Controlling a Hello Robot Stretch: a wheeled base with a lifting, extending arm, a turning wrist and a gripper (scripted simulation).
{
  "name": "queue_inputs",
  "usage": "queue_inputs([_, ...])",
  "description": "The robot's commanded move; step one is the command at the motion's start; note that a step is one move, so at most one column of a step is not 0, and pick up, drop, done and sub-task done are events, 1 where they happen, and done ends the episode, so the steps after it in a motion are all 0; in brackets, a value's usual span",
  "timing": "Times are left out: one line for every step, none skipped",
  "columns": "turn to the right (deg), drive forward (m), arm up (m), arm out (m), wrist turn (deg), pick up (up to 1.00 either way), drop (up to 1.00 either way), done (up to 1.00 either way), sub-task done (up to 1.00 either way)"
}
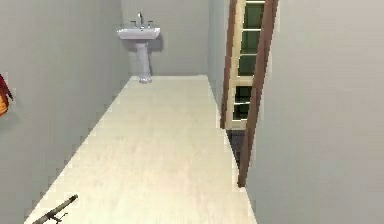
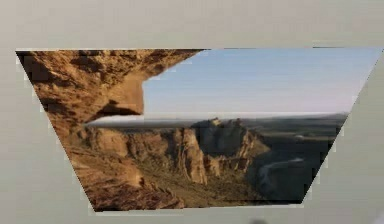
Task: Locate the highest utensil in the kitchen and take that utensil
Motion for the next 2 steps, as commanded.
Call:
queue_inputs([-45.0, 0.0, 0.0, 0.0, 0.0, 0.0, 0.0, 0.0, 0.0])
queue_inputs([-45.0, 0.0, 0.0, 0.0, 0.0, 0.0, 0.0, 0.0, 0.0])
